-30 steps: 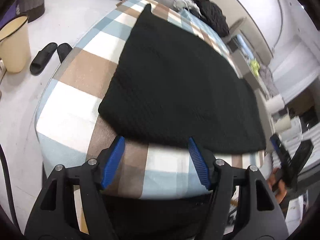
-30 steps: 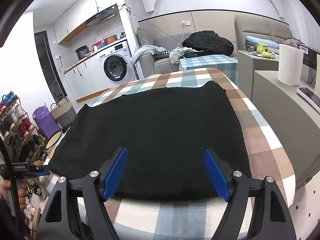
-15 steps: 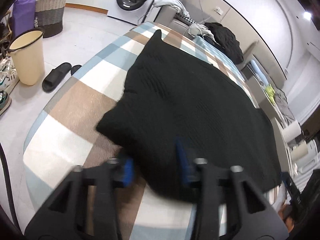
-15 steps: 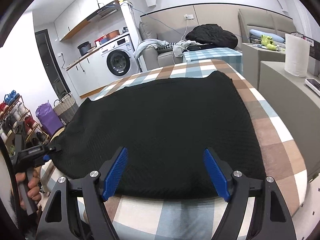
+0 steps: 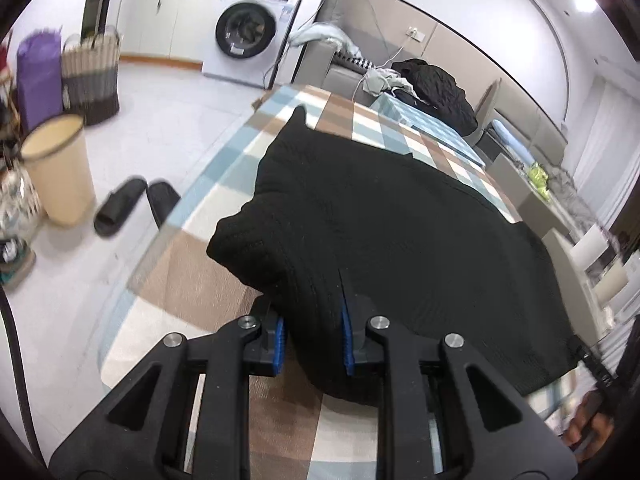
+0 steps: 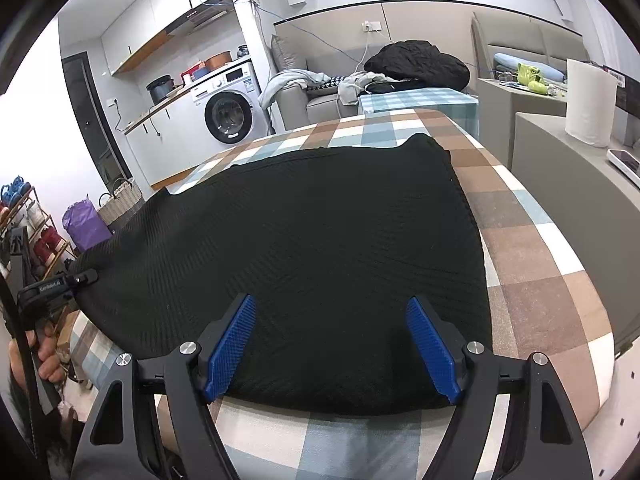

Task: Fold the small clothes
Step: 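Lift and fold the grasped sweater edge over the body with the left gripper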

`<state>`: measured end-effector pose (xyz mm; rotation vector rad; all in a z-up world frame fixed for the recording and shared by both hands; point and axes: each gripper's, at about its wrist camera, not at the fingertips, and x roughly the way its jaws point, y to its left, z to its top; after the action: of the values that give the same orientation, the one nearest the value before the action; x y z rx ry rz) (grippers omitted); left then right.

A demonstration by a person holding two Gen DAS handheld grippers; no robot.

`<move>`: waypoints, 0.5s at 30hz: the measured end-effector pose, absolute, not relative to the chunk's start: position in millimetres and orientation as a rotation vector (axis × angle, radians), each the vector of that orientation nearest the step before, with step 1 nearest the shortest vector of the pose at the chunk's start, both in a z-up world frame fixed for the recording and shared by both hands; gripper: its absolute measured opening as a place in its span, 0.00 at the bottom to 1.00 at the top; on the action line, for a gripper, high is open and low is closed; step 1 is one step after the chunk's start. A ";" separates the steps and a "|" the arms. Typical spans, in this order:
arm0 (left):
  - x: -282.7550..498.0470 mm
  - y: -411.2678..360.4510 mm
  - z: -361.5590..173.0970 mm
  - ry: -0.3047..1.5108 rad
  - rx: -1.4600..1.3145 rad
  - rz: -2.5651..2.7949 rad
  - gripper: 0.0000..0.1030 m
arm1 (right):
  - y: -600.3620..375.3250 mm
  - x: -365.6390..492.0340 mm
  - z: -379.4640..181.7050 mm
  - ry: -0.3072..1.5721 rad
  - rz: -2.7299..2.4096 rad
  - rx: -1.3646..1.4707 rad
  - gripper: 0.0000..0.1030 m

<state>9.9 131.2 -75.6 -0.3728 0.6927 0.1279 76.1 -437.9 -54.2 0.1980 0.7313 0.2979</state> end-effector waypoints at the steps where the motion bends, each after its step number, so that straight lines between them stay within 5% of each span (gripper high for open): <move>1: 9.4 126.3 -71.8 0.684 -0.346 0.133 0.16 | -438.0 76.9 -54.3 0.734 0.300 0.200 0.77; 15: 52.2 -57.1 -31.8 0.641 0.046 -0.247 0.16 | -443.0 78.8 -56.7 0.739 0.294 0.214 0.78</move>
<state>52.2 -57.1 -31.8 0.0457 0.6408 -0.2471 78.8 -443.0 -56.7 0.2138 0.7389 0.2945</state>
